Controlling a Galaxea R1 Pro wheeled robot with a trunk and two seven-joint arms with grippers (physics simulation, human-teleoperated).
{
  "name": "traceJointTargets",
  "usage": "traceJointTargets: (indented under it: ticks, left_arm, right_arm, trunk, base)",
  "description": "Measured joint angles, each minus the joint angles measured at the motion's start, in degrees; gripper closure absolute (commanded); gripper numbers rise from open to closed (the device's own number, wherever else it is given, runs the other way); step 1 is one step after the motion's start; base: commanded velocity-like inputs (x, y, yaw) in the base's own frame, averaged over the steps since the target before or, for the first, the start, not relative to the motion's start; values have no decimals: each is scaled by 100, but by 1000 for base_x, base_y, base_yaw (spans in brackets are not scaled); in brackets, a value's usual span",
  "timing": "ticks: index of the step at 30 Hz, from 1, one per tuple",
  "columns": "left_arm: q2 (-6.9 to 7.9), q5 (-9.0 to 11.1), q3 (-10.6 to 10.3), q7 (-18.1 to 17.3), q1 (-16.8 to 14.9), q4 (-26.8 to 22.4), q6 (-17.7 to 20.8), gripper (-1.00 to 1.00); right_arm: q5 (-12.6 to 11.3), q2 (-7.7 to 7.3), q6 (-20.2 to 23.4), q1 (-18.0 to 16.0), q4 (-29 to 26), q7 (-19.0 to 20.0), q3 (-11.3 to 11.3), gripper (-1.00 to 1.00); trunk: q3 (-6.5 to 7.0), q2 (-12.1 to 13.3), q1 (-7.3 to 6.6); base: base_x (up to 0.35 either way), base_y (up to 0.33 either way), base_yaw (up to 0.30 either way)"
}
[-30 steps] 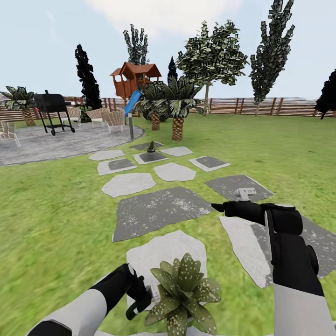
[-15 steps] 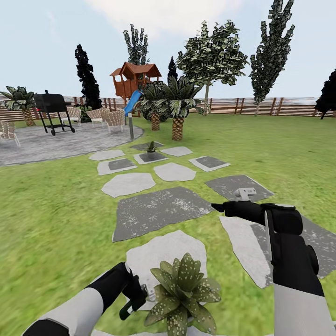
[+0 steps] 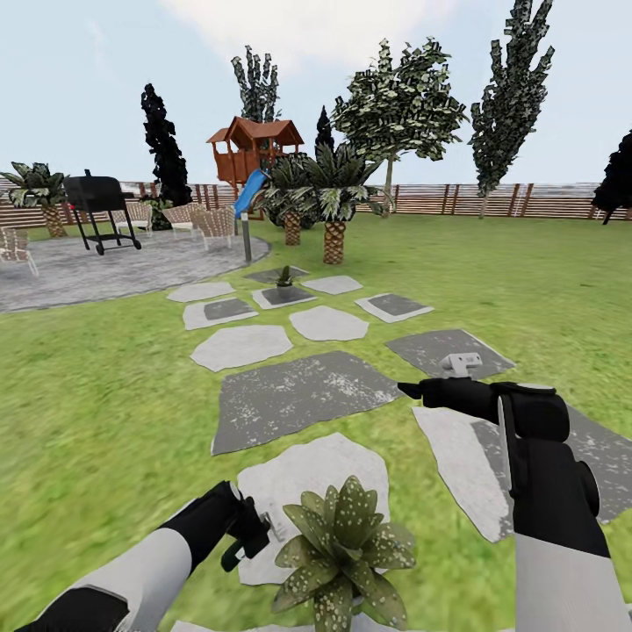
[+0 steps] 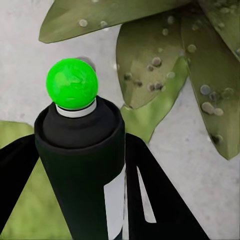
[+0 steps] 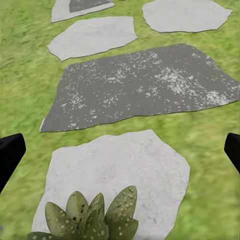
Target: Pick up the pesticide atomizer in the garden and spray insectifuge to fully cover both potted plants in the garden.
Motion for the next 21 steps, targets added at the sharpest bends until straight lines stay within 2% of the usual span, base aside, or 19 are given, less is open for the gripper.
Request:
traceJointTargets:
  ticks: [6, 7, 13, 14, 17, 21]
  left_arm:
    - [-2, 27, 1, 6, -20, 10, -49, 100]
    - [-5, 54, 10, -19, -21, 20, -235, 100]
    - [-22, 57, 16, -73, -21, 205, -772, 100]
    - [-11, 64, 60, -79, -21, 212, -843, 100]
    - [15, 228, 500, -189, -22, 225, -1244, 100]
    - [36, 272, 596, -243, -21, 228, -1389, 100]
  right_arm:
    - [-2, 0, 0, 3, 0, 0, 0, -100]
    - [3, 2, 0, 5, 0, 0, 0, -100]
    - [0, 6, 0, 13, 0, 0, 0, -100]
    - [0, 7, 0, 13, 0, 0, 0, -100]
    - [2, 9, 0, 15, 0, 0, 0, -100]
    - [-2, 9, 0, 22, 0, 0, 0, -100]
  trunk:
    - [0, 0, 0]
    - [0, 0, 0]
    - [0, 0, 0]
    - [0, 0, 0]
    - [0, 0, 0]
    - [0, 0, 0]
  base:
    - [0, 0, 0]
    - [0, 0, 0]
    - [0, 0, 0]
    - [0, 0, 0]
    - [0, 0, 0]
    - [0, 0, 0]
